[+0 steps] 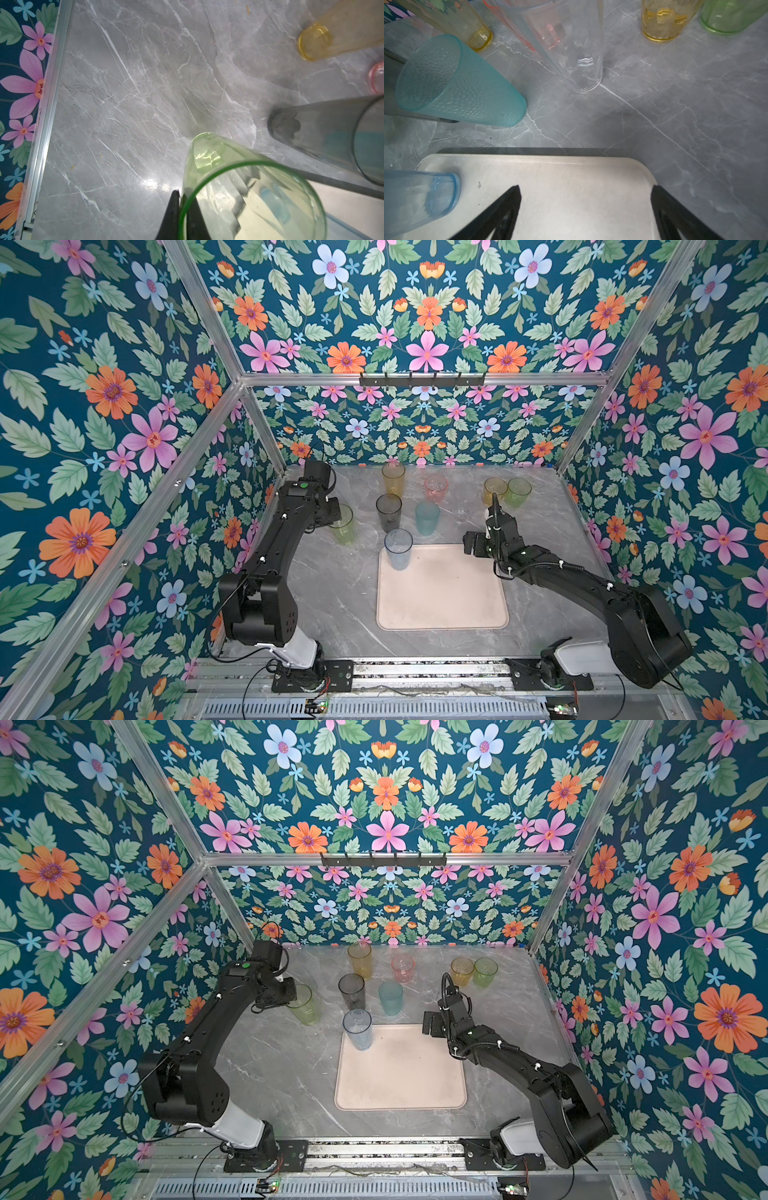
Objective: Place the glasses into the tray
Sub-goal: 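Lift the green glass with the left gripper and carry it toward the tray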
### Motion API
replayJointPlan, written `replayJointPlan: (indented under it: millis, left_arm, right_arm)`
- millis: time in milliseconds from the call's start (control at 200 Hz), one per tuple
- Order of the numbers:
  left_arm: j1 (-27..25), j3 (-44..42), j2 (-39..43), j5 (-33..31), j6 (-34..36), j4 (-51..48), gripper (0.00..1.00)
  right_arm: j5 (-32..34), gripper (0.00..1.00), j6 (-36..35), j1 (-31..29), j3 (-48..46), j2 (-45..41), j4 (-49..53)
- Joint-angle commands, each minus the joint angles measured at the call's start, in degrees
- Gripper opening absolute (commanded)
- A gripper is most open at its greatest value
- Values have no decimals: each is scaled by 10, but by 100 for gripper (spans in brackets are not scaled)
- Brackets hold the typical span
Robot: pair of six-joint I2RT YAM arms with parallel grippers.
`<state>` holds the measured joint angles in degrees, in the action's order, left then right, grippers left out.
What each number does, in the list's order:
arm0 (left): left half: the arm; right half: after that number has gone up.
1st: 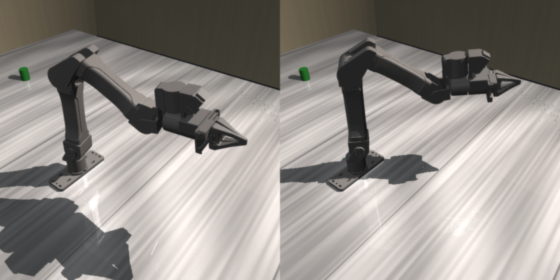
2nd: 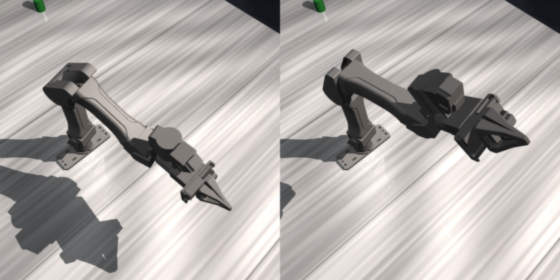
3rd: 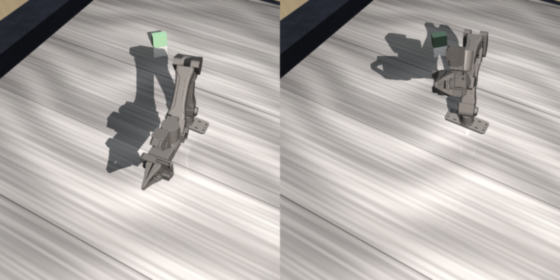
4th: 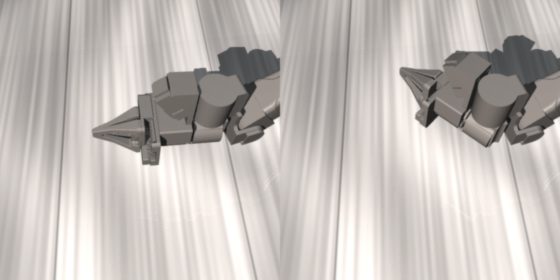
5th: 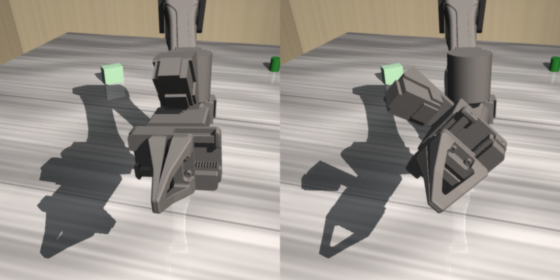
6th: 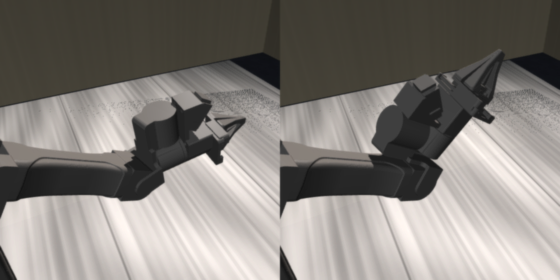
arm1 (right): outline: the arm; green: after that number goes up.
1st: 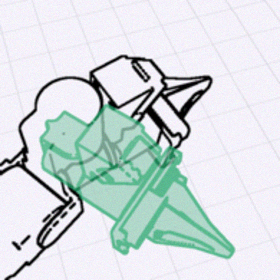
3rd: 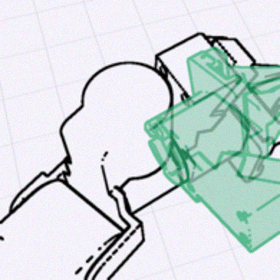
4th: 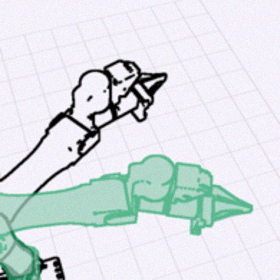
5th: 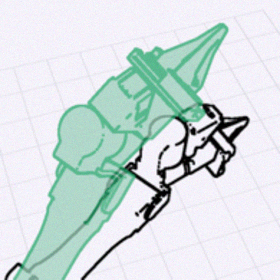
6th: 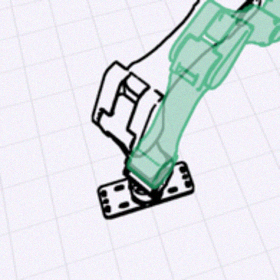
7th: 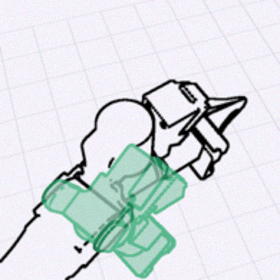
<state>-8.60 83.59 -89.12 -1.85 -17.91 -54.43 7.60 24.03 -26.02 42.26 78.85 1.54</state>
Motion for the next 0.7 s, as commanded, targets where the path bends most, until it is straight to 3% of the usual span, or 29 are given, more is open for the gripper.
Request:
replayJointPlan:
  millis: [0, 375, 695]
  left_arm:
    - [-13, 2, 22, -12, 2, -32, 0]
    - [-85, -20, 77, -43, 8, -77, 0]
    - [-129, -73, 106, -18, 1, -86, 0]
  right_arm:
    - [-2, 99, 6, 0, 3, 3, -1]
    - [5, 99, 3, 0, 7, 11, -2]
    - [7, 99, 3, 0, 6, 10, -2]
